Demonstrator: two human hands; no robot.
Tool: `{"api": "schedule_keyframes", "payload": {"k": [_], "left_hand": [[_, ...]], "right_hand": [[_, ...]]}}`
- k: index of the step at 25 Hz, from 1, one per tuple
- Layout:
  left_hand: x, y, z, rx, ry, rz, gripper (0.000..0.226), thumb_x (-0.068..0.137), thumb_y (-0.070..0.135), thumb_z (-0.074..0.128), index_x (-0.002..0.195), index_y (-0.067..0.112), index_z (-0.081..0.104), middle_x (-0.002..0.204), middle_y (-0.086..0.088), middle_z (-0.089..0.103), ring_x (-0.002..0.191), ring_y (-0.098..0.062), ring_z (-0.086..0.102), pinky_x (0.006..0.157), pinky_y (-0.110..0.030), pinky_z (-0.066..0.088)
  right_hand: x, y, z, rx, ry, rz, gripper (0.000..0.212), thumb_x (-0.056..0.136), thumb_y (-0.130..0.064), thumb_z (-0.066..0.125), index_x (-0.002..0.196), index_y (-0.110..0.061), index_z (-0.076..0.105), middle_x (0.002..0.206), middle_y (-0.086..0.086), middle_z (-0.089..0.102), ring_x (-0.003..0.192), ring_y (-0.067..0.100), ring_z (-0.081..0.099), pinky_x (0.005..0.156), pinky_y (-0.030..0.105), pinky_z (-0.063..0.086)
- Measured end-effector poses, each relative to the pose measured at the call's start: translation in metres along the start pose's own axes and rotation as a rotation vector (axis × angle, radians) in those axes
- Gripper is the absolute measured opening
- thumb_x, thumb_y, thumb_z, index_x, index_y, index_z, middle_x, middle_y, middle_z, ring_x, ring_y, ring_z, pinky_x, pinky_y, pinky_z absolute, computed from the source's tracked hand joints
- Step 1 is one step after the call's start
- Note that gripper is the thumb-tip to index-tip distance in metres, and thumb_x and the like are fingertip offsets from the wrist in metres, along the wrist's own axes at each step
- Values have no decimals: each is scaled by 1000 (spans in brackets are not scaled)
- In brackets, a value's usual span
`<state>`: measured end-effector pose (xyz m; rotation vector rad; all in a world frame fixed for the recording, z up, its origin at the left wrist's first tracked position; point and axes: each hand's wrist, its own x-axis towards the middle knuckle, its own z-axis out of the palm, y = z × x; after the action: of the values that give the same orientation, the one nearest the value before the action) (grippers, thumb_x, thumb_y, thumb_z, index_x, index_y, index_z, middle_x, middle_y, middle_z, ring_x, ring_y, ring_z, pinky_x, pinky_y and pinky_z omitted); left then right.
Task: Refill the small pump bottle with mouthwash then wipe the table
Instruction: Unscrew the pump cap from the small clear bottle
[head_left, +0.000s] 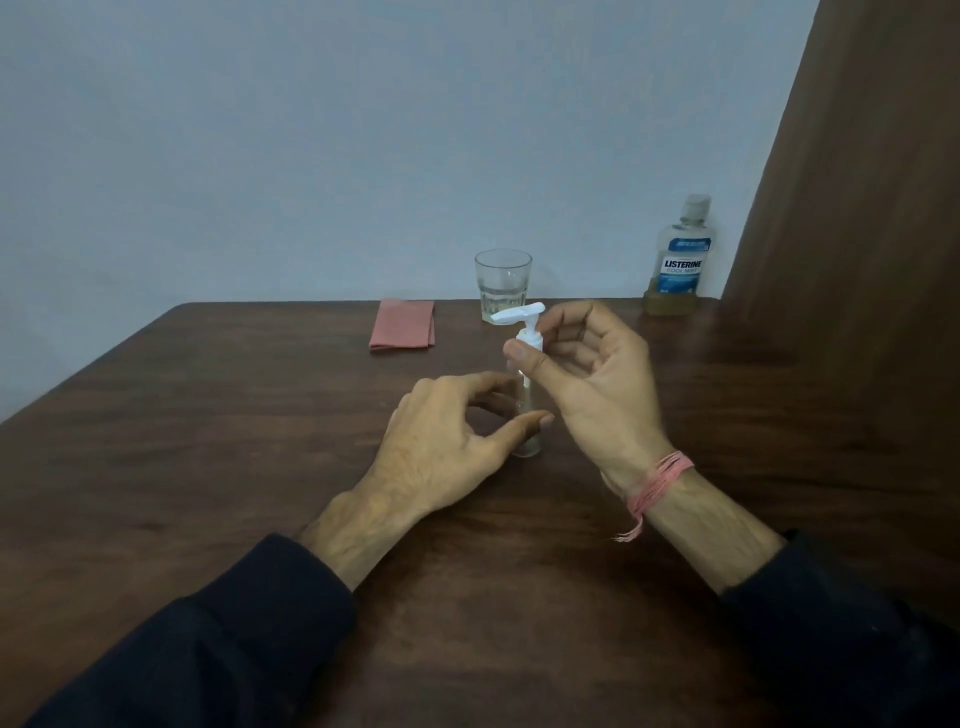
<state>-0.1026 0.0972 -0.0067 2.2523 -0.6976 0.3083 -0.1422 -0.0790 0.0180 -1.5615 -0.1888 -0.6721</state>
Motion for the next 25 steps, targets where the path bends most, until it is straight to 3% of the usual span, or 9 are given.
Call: {"api": "schedule_keyframes", "payload": {"k": [4,8,15,19,22,25], "left_hand": [[-1,1,-2,5,-21,-1,64,90,86,72,134,39,80,104,31,82,101,7,79,94,-40,69],[0,3,-3,-3,-51,-8,62,94,79,76,137,35,80,111,25,84,106,5,79,97,-41,69],[2,3,-3,-16,-72,-6,58,96,76,76,135,33,82,112,23,85,109,6,79,102,-40,68],[1,-1,-3,-33,-96,-18,61,97,78,72,139,34,80,116,24,85,115,7,77,106,-42,66],[0,-1,-4,-32,-90,-8,67,92,86,64,136,38,80,114,27,85,115,8,77,105,-42,66],[1,-2,-3,-39,-97,-4,65,92,85,64,135,38,79,111,28,84,113,6,78,103,-42,67]], "right_hand": [[1,0,0,8,-45,-17,25,91,-12,88,104,-20,69,96,-10,77,91,8,79,78,18,60],[4,2,-3,34,-99,9,26,93,-7,85,112,-10,68,107,4,76,95,7,77,84,20,60],[10,3,-6,-9,-119,7,31,94,-6,83,118,4,66,110,12,75,98,10,75,89,24,61],[10,0,-9,-5,-183,4,22,104,-4,69,126,-6,69,117,10,81,109,21,79,99,34,62],[10,-1,-11,68,-257,43,23,112,-3,55,128,-10,70,118,14,82,106,20,79,92,28,60],[8,-1,-13,153,-283,102,25,111,-12,56,133,-6,66,121,19,80,109,26,77,93,33,59]]}}
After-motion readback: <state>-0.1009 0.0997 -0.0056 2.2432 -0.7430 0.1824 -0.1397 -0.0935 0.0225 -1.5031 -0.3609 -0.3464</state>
